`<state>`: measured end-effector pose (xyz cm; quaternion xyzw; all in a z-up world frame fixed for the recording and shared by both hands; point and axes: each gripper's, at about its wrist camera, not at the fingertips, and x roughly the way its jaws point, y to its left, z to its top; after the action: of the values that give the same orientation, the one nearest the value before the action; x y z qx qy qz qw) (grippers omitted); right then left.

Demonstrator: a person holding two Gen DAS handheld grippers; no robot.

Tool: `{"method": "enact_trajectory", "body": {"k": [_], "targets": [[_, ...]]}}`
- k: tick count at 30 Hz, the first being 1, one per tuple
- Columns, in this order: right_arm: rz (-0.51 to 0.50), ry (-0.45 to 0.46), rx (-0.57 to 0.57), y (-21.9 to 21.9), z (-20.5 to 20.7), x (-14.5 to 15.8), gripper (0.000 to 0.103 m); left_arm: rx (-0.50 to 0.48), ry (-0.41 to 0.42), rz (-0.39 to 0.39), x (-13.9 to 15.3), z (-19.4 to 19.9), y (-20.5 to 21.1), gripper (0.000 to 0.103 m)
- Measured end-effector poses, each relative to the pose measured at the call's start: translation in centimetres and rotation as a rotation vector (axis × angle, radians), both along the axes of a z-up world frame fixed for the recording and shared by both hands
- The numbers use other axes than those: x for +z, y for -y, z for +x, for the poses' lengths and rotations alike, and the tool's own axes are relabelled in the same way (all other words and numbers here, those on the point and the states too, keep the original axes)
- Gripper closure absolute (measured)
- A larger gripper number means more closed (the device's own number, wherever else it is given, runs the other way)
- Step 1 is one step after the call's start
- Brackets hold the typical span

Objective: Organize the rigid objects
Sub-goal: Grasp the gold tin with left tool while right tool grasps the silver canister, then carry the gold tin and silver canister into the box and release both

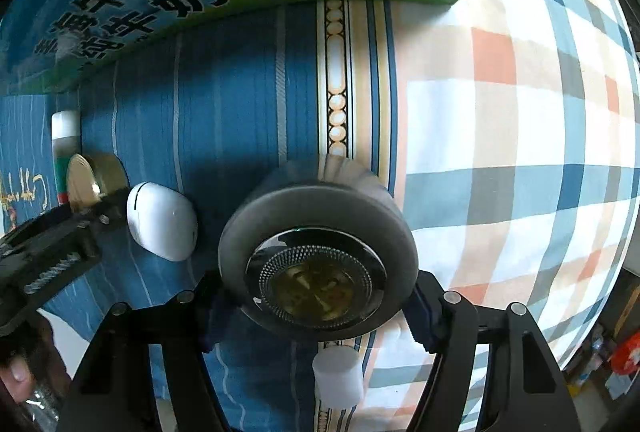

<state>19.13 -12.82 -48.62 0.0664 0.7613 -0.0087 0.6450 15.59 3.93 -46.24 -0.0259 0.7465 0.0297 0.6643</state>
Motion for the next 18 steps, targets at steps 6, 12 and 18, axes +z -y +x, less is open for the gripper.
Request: {"method": "enact_trajectory", "body": {"k": [6,12,18], "targets": [[-0.041,-0.026,-0.02,-0.7,0.0,-1.0,0.03,-0.011,-0.001,0.004,0.5,3.0,1.5,0.037],[-0.045,-0.021,-0.049,-1.3,0.0,-0.7,0.03,-0.021,0.017,0.01,1.5,0.8,1.9,0.04],[-0.019,-0.029,-0.114,-0.4,0.7,-0.6,0.029,-0.019,0.023,0.01,2.0,1.2,1.5,0.04]]}}
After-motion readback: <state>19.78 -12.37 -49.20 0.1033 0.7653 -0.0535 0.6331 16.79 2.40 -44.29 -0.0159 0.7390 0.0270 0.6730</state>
